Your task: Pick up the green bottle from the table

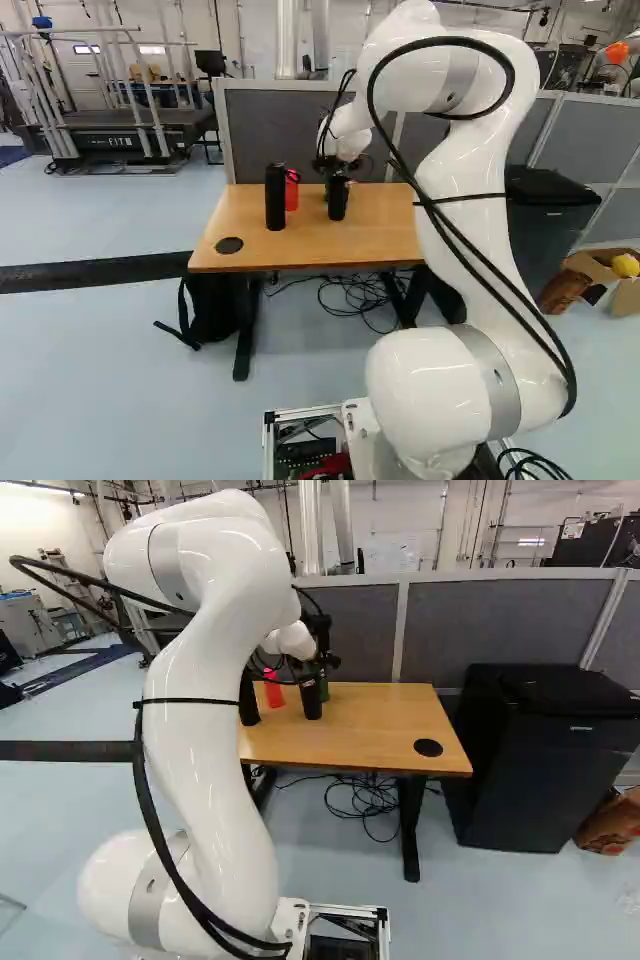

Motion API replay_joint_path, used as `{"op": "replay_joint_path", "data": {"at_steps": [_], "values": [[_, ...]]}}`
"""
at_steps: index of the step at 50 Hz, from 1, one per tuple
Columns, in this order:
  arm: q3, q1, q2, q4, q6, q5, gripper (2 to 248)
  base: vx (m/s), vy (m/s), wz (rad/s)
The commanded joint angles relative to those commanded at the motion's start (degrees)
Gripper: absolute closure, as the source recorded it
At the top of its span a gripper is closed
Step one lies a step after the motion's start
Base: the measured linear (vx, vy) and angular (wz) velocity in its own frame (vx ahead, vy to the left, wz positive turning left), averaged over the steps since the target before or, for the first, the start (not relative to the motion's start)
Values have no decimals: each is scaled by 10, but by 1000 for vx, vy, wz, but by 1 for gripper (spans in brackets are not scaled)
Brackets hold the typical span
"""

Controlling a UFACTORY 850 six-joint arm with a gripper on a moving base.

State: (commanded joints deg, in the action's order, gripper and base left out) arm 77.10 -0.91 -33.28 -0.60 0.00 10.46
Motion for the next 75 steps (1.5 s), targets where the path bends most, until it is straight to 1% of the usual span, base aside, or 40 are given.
{"op": "replay_joint_path", "data": {"at_steps": [1, 2, 6, 7, 11, 12, 16, 17, 31, 42, 49, 58, 66, 75], "values": [[0, 0, 0, 0, 0, 0, 3, 0, 0, 0], [0, 0, 0, 0, 0, 0, 20, 0, 0, 0], [0, 0, 0, 0, 0, 0, 20, 0, 0, 0], [0, 0, 0, 0, 0, 0, 58, 0, 0, 0], [0, 0, 0, 0, 0, 0, 58, 0, 0, 0], [0, 0, 0, 0, 0, 0, 96, 0, 0, 0], [0, 0, 0, 0, 0, 0, 96, 0, 0, 0], [0, 0, 0, 0, 0, 0, 126, 0, 0, 0], [0, 0, 1, 0, 0, 0, 127, 0, 0, 0], [-5, 0, 14, 0, 0, 0, 127, 0, 0, 0], [-10, 0, 25, 0, 0, 3, 127, 0, 0, 0], [-20, 0, 43, 0, 0, 18, 127, 0, 0, 0], [-35, 0, 62, 0, 0, 32, 127, 0, 0, 0], [-57, 0, 89, 0, 0, 37, 127, 0, 0, 0]]}}
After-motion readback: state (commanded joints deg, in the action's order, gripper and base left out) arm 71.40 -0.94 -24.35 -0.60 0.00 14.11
